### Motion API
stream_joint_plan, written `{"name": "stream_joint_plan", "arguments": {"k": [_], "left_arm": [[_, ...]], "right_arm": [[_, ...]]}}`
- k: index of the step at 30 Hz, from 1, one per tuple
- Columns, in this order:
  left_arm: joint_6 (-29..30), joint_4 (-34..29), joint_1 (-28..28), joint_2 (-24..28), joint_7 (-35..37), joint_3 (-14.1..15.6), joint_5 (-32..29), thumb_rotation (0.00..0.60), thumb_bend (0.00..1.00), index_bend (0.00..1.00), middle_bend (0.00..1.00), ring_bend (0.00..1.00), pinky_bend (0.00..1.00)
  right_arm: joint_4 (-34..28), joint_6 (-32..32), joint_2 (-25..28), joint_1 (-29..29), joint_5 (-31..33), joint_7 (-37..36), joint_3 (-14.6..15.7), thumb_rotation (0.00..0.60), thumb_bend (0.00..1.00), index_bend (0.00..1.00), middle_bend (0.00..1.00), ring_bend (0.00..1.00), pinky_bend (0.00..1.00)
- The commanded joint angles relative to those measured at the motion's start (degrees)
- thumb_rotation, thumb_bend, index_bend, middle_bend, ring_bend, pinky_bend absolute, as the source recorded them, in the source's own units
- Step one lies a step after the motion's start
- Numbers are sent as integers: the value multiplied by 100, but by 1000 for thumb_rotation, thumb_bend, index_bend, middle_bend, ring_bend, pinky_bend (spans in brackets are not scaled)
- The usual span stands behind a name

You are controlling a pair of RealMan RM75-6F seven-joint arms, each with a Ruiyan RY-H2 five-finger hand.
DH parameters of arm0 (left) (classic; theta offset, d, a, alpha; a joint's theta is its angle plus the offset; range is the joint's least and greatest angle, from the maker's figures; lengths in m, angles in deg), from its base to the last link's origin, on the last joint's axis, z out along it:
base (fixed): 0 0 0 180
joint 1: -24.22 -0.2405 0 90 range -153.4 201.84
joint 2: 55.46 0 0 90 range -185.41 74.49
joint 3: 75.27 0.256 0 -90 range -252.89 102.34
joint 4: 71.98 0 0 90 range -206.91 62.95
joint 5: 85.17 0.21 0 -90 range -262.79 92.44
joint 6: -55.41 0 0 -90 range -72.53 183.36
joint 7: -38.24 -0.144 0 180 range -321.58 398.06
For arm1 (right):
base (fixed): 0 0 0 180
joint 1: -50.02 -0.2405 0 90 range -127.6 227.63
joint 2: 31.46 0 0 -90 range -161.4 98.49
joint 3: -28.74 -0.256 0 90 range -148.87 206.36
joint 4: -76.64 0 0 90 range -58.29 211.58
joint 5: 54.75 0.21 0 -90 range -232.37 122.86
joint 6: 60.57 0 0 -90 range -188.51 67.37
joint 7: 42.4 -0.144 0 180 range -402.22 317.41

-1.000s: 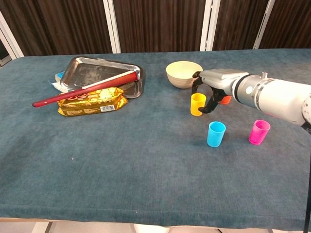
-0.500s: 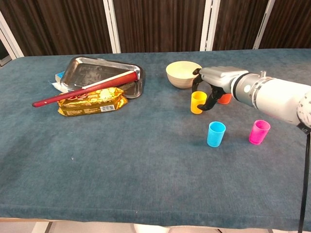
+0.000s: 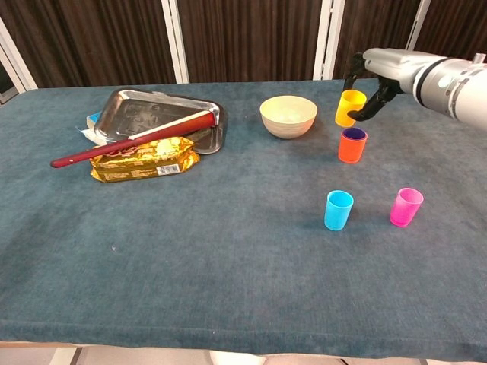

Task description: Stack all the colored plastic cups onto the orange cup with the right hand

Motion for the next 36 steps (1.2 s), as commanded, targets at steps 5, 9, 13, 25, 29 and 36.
{"name": "stream_joint_plan", "arguments": {"k": [5, 9, 13, 25, 29, 36], "left_arm": [[-54, 9, 21, -19, -18, -9, -29, 600, 505, 0, 0, 0, 93], [-61, 14, 26, -20, -15, -17, -43, 600, 505, 0, 0, 0, 93], [-63, 13, 29, -20, -17, -13, -37, 600, 506, 0, 0, 0, 92], [-18, 14, 17, -8, 4, -8, -15, 600, 505, 0, 0, 0, 93], [-26, 10, 18, -19, -16, 1, -3, 600, 505, 0, 0, 0, 93], [-12, -7, 10, -30, -52, 24, 39, 600, 505, 0, 0, 0, 93]], "right_arm": [[341, -220, -94, 13, 116, -11, 89, 600, 486, 571, 0, 0, 0], [432, -260, -145, 4, 132, 14, 121, 600, 485, 569, 0, 0, 0], [490, -294, -201, -6, 108, 39, 163, 600, 485, 515, 0, 0, 0], [-855, -173, 511, 399, -676, -387, 422, 600, 485, 113, 0, 0, 0], [-1537, -117, 863, 602, -1220, -563, 654, 600, 485, 162, 0, 0, 0], [-2356, -435, 1208, 703, -1691, -602, 1120, 600, 485, 201, 0, 0, 0]]}}
